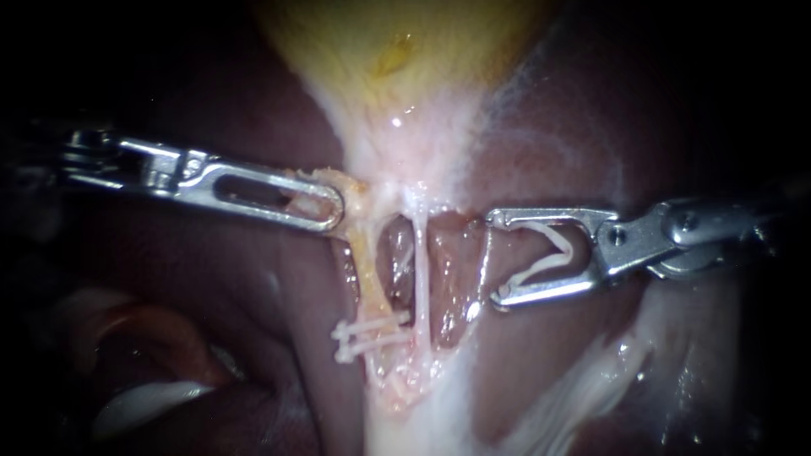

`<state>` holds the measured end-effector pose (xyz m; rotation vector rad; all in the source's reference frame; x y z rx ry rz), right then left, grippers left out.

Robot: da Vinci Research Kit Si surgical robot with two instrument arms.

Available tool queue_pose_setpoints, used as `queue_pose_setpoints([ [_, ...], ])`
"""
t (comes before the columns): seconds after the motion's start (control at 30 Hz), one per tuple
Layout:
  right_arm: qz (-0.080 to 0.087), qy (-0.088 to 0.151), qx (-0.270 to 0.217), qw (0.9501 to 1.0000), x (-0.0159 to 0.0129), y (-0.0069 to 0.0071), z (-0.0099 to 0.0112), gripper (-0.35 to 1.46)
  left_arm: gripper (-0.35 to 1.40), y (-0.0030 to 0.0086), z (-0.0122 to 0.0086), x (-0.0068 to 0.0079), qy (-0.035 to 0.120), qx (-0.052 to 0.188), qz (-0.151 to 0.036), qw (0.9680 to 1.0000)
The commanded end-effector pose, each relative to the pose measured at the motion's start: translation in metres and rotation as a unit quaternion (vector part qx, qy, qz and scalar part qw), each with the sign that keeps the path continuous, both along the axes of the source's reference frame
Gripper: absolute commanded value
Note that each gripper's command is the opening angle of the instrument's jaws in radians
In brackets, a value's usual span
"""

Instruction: Clipping third clip left tube

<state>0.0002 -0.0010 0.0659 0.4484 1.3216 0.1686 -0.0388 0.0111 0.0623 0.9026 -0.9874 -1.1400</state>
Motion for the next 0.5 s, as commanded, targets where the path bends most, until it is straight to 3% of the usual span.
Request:
queue_pose_setpoints([
  [0.03, 0.0, 0.0, 0.0, 1.0, 0.0, 0.0, 0.0, 0.5, -0.35, -0.0001, -0.0002, -0.0001, -0.001, -0.003, 0.0, 1.0],
  [0.27, 0.001, -0.001, -0.001, 1.0, 0.0009, -0.0002, 0.0, 0.5, -0.35, -0.0002, -0.0002, -0.0001, -0.001, -0.003, 0.0, 1.0],
  [0.5, 0.013, -0.012, 0.054, 0.9984, 0.0034, -0.0008, 0.001, 0.5, -0.35, -0.0002, -0.0002, -0.0001, -0.001, -0.003, 0.0, 1.0],
])
